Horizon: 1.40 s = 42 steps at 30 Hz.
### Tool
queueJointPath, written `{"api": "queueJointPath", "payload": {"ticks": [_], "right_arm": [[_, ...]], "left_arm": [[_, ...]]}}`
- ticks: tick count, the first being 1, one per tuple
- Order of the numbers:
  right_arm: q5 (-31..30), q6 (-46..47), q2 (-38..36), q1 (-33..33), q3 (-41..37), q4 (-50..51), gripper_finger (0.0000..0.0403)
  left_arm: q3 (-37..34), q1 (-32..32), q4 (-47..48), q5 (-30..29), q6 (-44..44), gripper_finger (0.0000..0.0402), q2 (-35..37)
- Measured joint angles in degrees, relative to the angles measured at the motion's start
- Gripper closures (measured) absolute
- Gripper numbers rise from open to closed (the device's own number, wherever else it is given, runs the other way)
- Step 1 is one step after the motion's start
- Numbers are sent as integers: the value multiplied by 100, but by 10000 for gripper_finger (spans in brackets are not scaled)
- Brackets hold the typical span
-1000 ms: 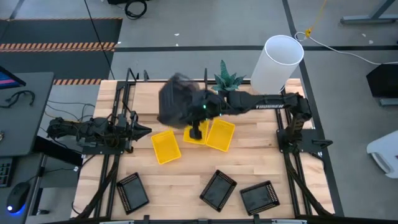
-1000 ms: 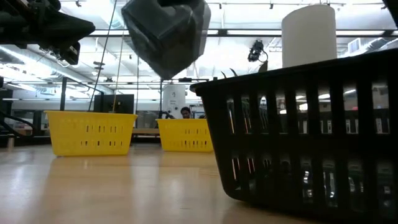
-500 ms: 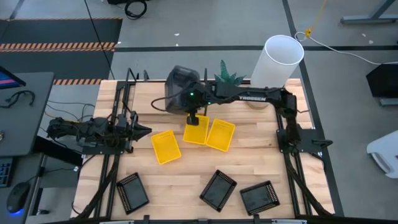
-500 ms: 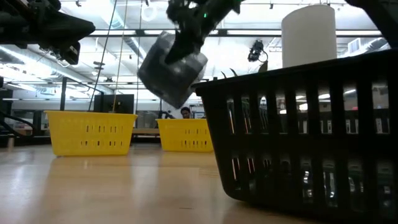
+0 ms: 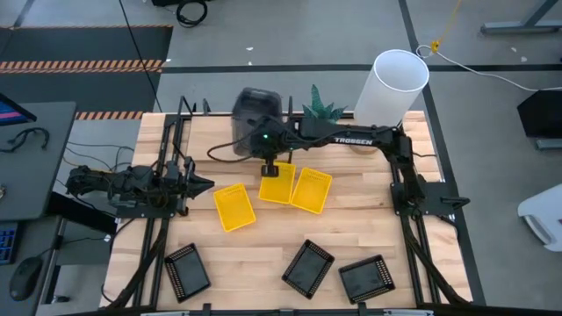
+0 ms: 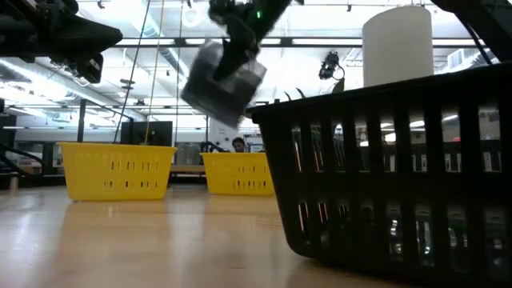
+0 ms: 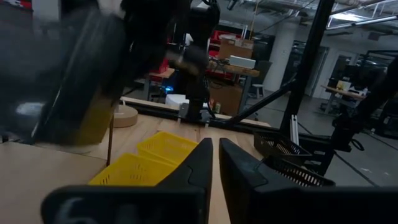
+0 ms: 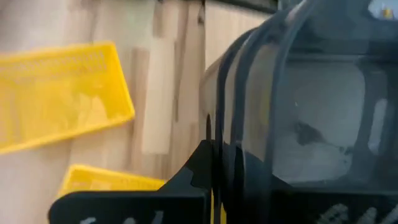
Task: Stack baskets on shelf by color
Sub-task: Put the stacked transparent black bins on the shelf
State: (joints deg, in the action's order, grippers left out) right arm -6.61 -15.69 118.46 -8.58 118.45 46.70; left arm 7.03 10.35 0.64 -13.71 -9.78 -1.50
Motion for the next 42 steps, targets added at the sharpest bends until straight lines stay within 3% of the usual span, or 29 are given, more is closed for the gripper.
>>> {"api": "queueJointPath", "payload": {"ticks": [6, 14, 26, 42], "right_arm": [[34, 120, 358, -54, 602, 497, 386], [-111, 111, 1463, -58, 1661, 1642, 386], [-298, 196, 1461, -216, 1554, 1959, 386], [-116, 420, 1461, -371, 1292, 2093, 381]], "left_arm": [[-2, 2, 2, 1, 0, 365, 0], [-2, 2, 4, -3, 0, 373, -4], [-2, 2, 2, 1, -2, 366, 0], [-2, 1, 3, 1, 0, 363, 0]]}}
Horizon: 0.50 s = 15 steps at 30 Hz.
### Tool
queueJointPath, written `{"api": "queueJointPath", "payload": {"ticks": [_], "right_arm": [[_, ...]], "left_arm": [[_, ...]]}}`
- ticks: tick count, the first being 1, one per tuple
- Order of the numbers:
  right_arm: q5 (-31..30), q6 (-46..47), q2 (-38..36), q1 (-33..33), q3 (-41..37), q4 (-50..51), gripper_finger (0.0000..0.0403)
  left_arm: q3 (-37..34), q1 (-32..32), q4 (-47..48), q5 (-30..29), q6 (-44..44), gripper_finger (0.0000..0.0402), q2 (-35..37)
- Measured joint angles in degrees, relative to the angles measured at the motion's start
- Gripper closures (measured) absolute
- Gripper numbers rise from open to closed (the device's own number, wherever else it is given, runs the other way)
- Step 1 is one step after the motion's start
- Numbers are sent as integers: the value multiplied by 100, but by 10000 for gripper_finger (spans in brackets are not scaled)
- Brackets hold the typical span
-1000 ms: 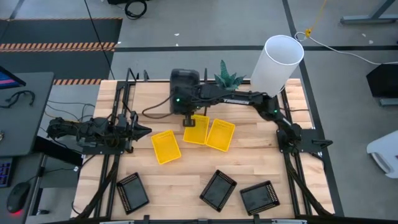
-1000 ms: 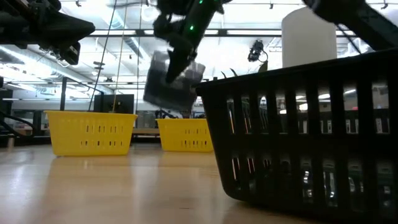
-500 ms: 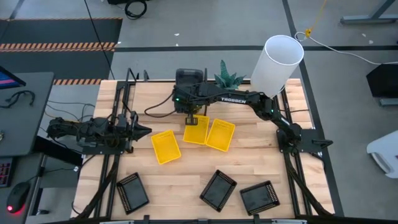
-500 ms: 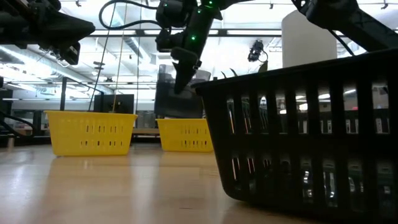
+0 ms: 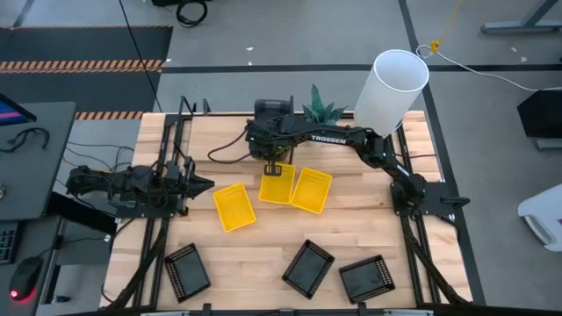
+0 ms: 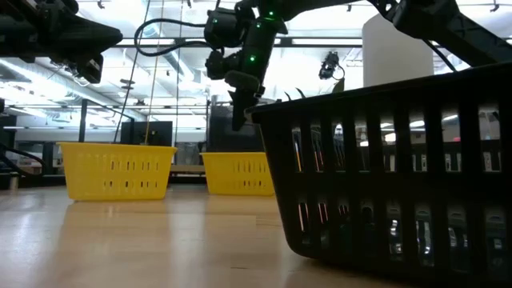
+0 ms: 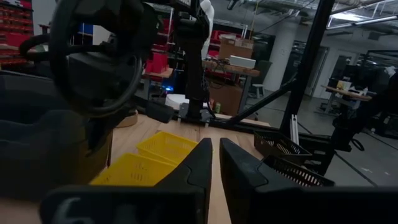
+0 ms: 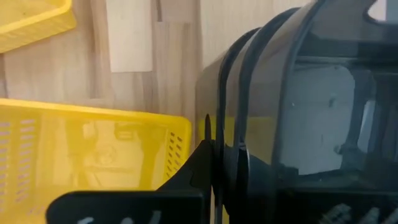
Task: Stack baskets on shelf by color
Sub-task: Put the stacked transparent black bins on the shelf
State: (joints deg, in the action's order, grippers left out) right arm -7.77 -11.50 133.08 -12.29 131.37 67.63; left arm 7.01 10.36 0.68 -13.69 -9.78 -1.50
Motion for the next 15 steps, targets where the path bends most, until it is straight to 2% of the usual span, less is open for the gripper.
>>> {"api": "queueJointPath", "payload": {"ticks": [9, 15], "right_arm": [[-7, -3, 0, 44, -4, 91, 379], [-9, 132, 0, 40, -4, 116, 375]], "left_arm": [[0, -1, -1, 0, -2, 374, 0], [0, -1, 0, -1, -2, 366, 0]]}}
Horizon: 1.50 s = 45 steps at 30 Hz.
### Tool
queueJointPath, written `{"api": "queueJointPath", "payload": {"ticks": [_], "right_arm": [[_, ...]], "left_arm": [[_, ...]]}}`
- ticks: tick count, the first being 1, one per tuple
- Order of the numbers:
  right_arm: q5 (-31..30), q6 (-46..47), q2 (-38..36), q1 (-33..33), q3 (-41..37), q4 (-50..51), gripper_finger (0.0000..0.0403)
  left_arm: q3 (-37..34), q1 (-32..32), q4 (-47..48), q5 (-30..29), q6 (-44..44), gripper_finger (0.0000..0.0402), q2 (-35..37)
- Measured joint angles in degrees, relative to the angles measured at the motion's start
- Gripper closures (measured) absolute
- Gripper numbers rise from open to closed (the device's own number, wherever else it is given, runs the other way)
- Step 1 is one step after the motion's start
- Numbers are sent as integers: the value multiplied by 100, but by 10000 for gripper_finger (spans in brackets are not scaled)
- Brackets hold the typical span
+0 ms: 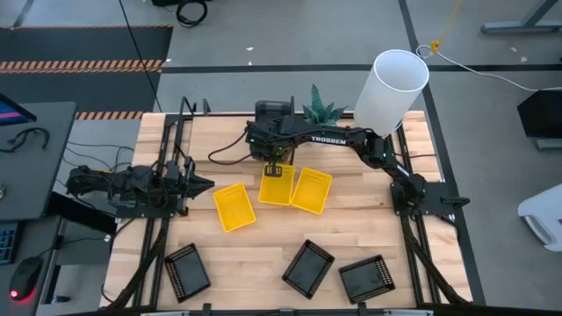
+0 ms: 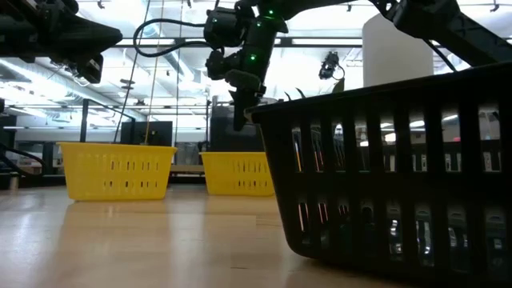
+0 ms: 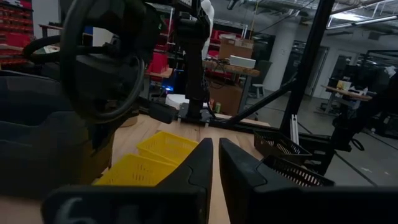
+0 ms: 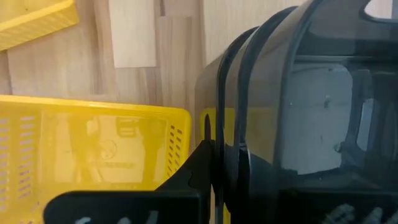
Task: Stack baskets on shelf by color
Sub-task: Put the stacked transparent black bins on the shelf, then stack the middle yellow bin into the right yellow bin
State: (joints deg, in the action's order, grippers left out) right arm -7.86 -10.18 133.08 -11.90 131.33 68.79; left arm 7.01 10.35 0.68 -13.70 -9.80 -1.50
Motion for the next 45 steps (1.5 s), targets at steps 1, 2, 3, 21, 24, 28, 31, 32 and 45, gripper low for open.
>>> {"api": "queueJointPath", "payload": {"ticks": [1, 2, 3, 21, 24, 28, 31, 32, 45], "right_arm": [[-2, 0, 0, -2, 0, 25, 372], [-2, 0, 0, -2, 0, 39, 370], [-2, 0, 0, -2, 0, 41, 367], [-268, 184, -12, 87, 369, 238, 263], [-433, 200, -89, 155, 353, 217, 248], [-650, 252, -227, 285, 363, 193, 234], [-734, 269, -382, 443, 363, 156, 230], [-791, 279, -429, 505, 364, 158, 230], [-273, 1135, -570, 1111, 20, 667, 229]], "left_arm": [[0, 0, -1, 1, 0, 365, 0], [0, 0, -1, 1, 2, 364, 0], [0, 0, -1, 1, 1, 363, 0], [0, 0, -1, 1, 2, 364, 0], [0, 0, -1, 0, 0, 363, 0], [0, 0, -3, -1, 2, 369, 2], [0, 1, -2, -1, 0, 373, 2], [0, 1, -3, 1, 1, 374, 2], [0, 1, -1, -1, 0, 366, 2]]}}
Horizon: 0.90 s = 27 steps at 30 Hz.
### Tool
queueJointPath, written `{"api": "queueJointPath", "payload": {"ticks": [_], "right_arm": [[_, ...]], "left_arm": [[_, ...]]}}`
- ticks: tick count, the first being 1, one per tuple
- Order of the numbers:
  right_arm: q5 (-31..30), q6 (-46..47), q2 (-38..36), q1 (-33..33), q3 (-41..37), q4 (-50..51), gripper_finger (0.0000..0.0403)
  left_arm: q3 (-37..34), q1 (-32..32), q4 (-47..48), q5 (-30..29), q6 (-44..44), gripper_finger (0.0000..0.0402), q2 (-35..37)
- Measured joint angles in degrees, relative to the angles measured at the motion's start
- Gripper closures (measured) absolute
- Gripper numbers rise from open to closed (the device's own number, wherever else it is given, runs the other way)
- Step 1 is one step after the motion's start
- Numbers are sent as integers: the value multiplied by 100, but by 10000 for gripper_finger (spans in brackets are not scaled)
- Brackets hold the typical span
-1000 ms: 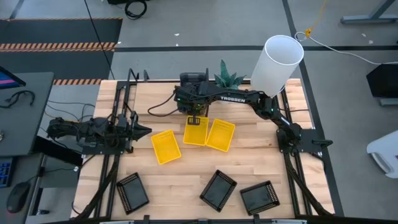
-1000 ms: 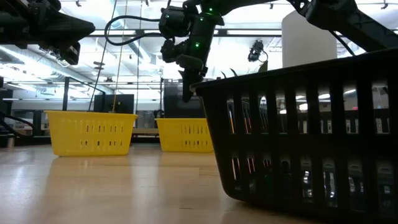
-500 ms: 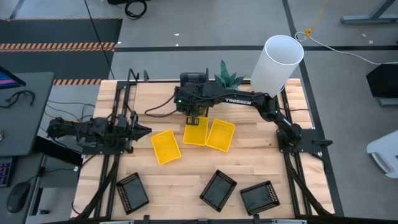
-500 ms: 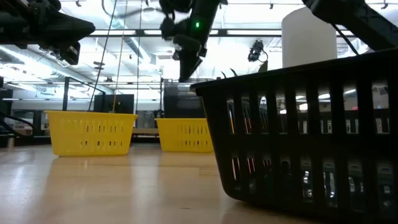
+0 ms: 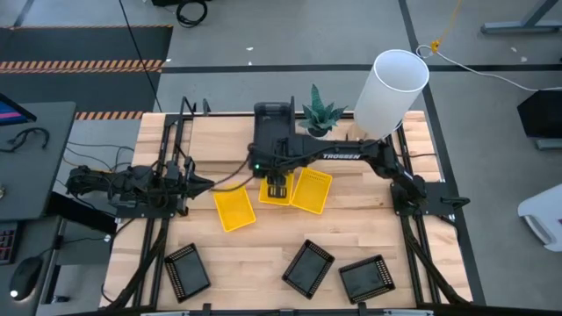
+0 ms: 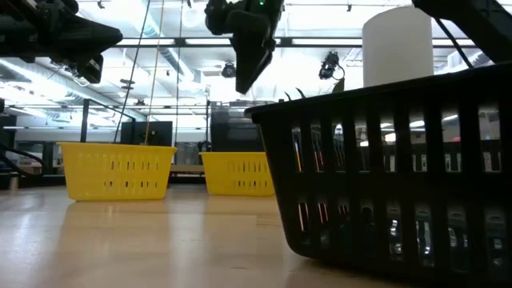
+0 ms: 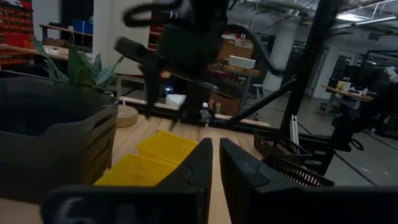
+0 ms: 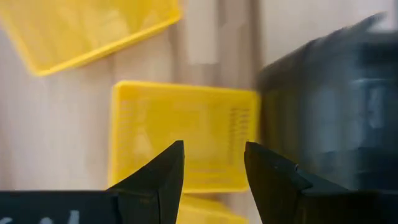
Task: Stack baskets on shelf by color
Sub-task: Stack the middle yellow bin into the right yellow bin
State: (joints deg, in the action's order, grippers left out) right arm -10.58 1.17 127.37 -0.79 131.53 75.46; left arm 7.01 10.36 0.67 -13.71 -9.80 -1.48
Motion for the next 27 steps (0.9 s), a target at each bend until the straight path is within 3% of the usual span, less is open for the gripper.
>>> {"api": "queueJointPath", "payload": {"ticks": [5, 11, 27], "right_arm": [[206, 296, -2, 275, -403, -67, 229], [648, 384, 2, 410, -1162, -932, 229], [486, 519, 2, 413, -2697, -2837, 230]], "left_arm": [[0, -1, 0, 0, 2, 373, 0], [0, 0, 0, 0, 0, 368, 0], [0, 0, 0, 2, 0, 373, 0]]}}
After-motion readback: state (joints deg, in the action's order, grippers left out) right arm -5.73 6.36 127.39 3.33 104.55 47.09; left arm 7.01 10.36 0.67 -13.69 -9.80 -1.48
